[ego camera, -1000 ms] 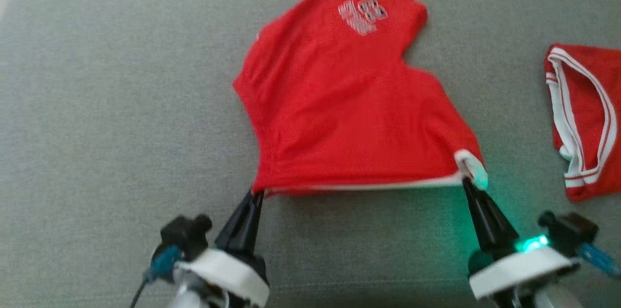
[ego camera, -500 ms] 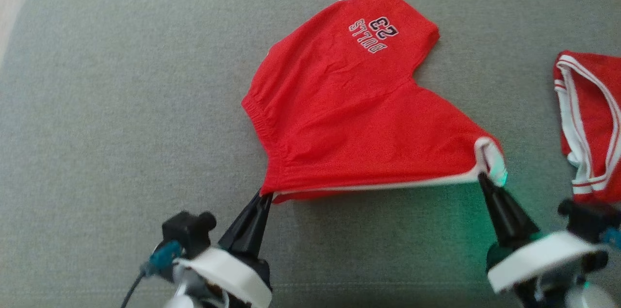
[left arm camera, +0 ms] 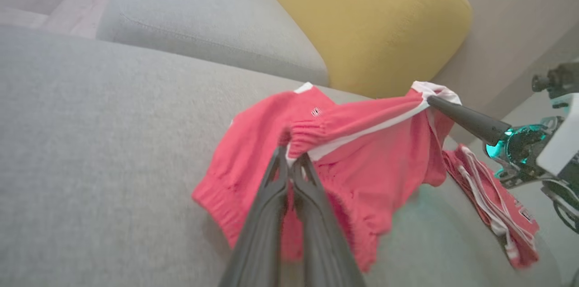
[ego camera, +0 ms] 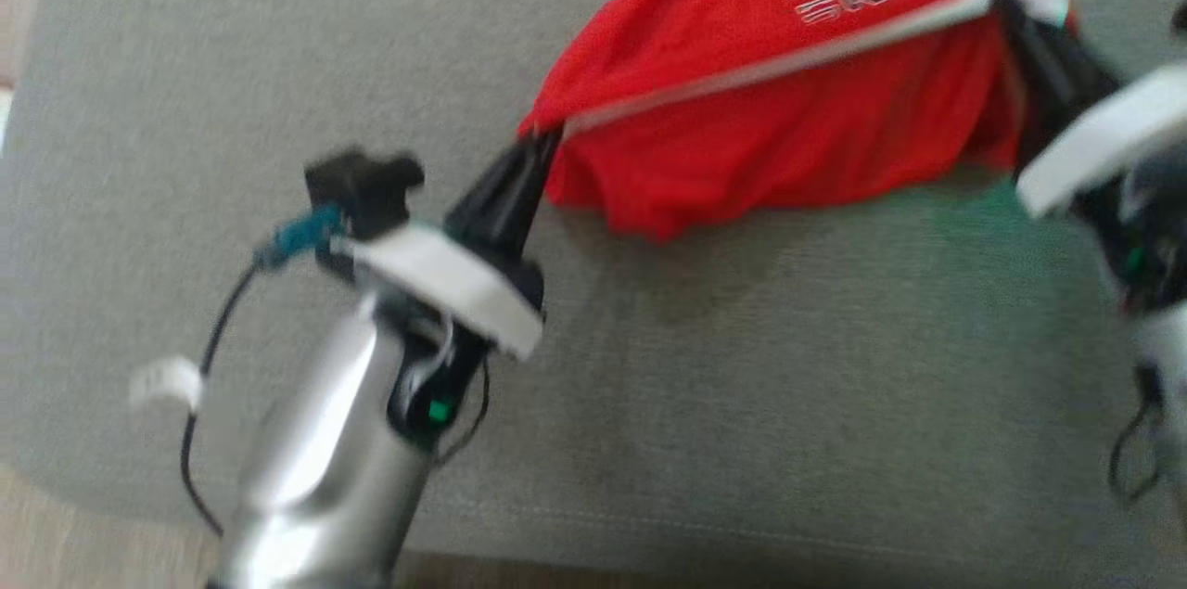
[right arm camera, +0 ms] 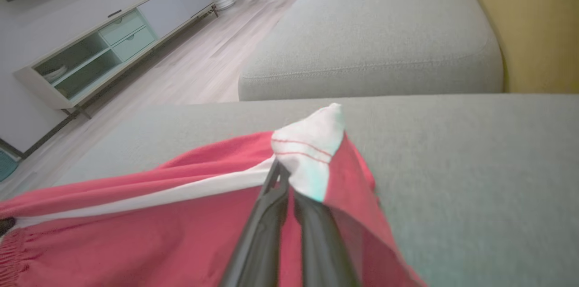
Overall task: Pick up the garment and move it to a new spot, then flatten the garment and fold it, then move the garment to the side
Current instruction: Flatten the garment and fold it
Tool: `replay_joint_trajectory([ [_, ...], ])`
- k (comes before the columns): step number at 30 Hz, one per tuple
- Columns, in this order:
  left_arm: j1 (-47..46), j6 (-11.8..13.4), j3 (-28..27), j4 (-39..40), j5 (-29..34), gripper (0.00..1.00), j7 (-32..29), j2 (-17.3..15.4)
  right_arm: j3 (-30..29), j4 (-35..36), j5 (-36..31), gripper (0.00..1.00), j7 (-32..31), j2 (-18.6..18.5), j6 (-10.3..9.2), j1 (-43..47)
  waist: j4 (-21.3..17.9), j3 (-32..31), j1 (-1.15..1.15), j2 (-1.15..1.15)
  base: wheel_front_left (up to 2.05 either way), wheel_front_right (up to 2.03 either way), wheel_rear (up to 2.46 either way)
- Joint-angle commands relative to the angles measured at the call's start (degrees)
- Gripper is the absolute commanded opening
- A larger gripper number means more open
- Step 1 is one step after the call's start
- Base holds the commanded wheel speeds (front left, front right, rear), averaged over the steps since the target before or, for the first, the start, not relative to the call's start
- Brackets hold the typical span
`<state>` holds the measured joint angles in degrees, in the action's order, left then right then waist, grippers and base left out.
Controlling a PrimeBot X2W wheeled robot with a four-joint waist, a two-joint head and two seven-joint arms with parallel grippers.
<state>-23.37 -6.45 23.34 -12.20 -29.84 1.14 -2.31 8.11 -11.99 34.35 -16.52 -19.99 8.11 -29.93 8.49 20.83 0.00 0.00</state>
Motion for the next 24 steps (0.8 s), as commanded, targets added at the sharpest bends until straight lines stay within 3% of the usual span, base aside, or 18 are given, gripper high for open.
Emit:
replay_joint_trajectory([
  [1,-4.18,0.3,-3.22,-0.75,-1.04,0.0,1.76,-1.31,-0.09,-1.15,0.53,0.0,-0.05,-3.27,-0.62,-4.62,3.82,3.99,0.0,0.0,0.0,0.0,0.0],
  [9,-15.54,-0.51,-0.02,-14.02,-5.88,0.0,5.67,-0.64,6.16,-13.71,3.02,0.0,0.47,-5.23,-0.62,-18.53,6.9,7.42,0.0,0.0,0.0,0.0,0.0],
  [17,-21.02,-0.83,6.35,-24.76,-12.96,0.0,10.8,-0.58,14.16,-24.61,5.42,0.0,6.03,-5.62,-0.62,-25.58,7.66,8.67,0.0,0.0,0.0,0.0,0.0],
  [18,-21.35,-0.86,7.34,-25.55,-13.65,0.07,11.16,-0.58,14.8,-25.65,6.09,0.44,6.92,-5.49,-0.62,-25.93,7.68,8.68,0.0,0.0,0.0,0.0,0.0],
  [19,-21.59,-0.88,8.28,-26.25,-14.35,0.42,11.49,-0.58,15.43,-26.48,6.62,1.0,8.09,-5.42,-0.62,-26.21,7.69,8.66,0.0,0.0,0.0,0.0,0.0],
  [20,-21.82,-0.9,9.13,-26.88,-14.99,0.93,11.79,-0.58,15.95,-27.24,6.99,1.0,9.52,-5.41,-0.62,-26.4,7.69,8.62,0.0,0.0,0.0,0.0,0.0],
  [21,-22.03,-0.91,9.82,-27.46,-15.5,1.0,12.12,-0.58,16.44,-27.88,7.49,1.0,10.9,-5.32,-0.62,-26.48,7.65,8.55,0.0,0.0,0.0,0.0,0.0],
  [24,-22.55,-0.65,11.15,-29.08,-15.67,1.0,13.04,-0.57,17.97,-28.94,8.16,1.0,16.02,-5.65,-0.62,-26.57,7.43,8.21,0.0,0.0,0.0,0.0,0.0],
])
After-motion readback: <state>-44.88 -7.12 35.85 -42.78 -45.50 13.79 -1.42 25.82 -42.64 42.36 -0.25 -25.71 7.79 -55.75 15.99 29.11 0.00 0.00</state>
